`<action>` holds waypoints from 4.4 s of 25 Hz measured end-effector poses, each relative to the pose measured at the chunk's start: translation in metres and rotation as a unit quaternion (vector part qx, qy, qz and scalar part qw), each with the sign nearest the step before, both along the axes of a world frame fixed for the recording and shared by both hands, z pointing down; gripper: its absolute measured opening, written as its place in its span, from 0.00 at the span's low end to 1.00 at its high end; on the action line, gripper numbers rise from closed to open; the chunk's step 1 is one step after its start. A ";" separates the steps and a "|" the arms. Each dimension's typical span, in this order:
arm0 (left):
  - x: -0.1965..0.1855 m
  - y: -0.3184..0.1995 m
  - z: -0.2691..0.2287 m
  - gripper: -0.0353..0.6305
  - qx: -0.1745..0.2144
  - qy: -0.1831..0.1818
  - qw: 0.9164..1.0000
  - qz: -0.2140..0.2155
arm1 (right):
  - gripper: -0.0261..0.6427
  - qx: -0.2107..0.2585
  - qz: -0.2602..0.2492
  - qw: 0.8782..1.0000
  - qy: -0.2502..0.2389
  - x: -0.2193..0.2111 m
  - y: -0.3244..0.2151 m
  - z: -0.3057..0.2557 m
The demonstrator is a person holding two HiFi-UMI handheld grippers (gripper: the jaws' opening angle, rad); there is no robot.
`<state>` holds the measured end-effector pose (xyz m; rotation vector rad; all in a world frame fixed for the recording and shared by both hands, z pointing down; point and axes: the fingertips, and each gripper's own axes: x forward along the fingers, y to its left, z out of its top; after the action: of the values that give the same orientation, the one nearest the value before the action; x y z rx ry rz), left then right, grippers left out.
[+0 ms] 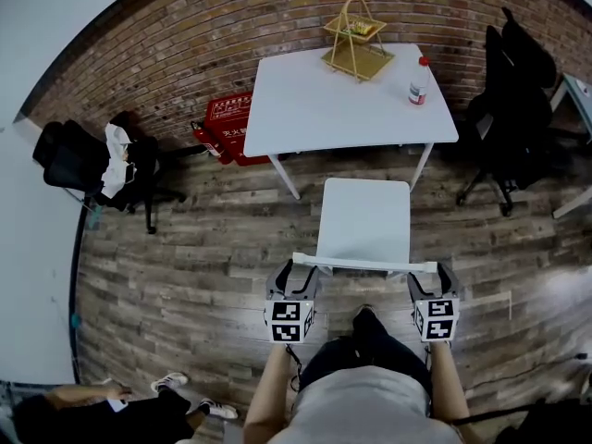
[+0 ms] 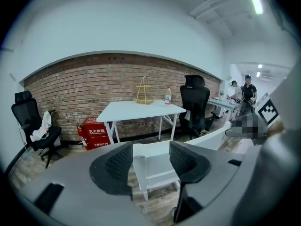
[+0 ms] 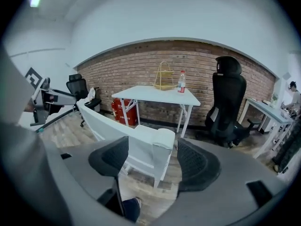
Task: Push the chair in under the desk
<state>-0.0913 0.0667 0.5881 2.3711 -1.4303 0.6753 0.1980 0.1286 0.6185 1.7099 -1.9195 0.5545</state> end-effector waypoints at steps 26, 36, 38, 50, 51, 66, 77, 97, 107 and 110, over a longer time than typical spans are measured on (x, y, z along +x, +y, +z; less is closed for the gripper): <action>0.011 -0.023 0.045 0.57 -0.081 0.045 0.986 0.136 | 0.52 -0.044 -0.135 0.990 0.005 -0.017 -0.021 0.026; 0.014 -0.025 0.044 0.57 -0.082 0.040 0.986 0.141 | 0.54 -0.049 -0.127 0.991 0.004 -0.017 -0.025 0.026; 0.015 -0.025 0.045 0.57 -0.083 0.037 0.986 0.137 | 0.54 -0.053 -0.126 0.991 0.005 -0.015 -0.025 0.025; 0.017 -0.047 0.044 0.57 -0.081 0.030 0.988 0.124 | 0.55 -0.065 -0.127 0.990 0.005 -0.011 -0.051 0.027; 0.016 -0.051 0.044 0.57 -0.081 0.030 0.989 0.122 | 0.55 -0.065 -0.128 0.990 0.006 -0.011 -0.056 0.028; 0.015 -0.143 0.047 0.57 -0.074 0.031 0.991 0.108 | 0.55 -0.053 -0.142 0.988 0.014 -0.009 -0.154 0.031; 0.020 -0.209 0.047 0.57 -0.069 0.031 0.992 0.101 | 0.55 -0.052 -0.150 0.987 0.016 -0.003 -0.222 0.034; 0.050 -0.314 0.043 0.57 -0.068 0.031 0.994 0.075 | 0.55 -0.043 -0.174 0.984 0.018 0.029 -0.340 0.028; 0.057 -0.350 0.041 0.58 -0.063 0.031 0.995 0.065 | 0.55 -0.045 -0.185 0.982 0.018 0.036 -0.382 0.027; 0.060 -0.357 0.041 0.58 -0.063 0.030 0.996 0.063 | 0.55 -0.046 -0.187 0.981 0.018 0.039 -0.389 0.027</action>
<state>-0.0315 -0.2899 0.6286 2.3756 -1.1865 0.6977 0.2373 -0.2607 0.6459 1.2495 -2.0862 0.4551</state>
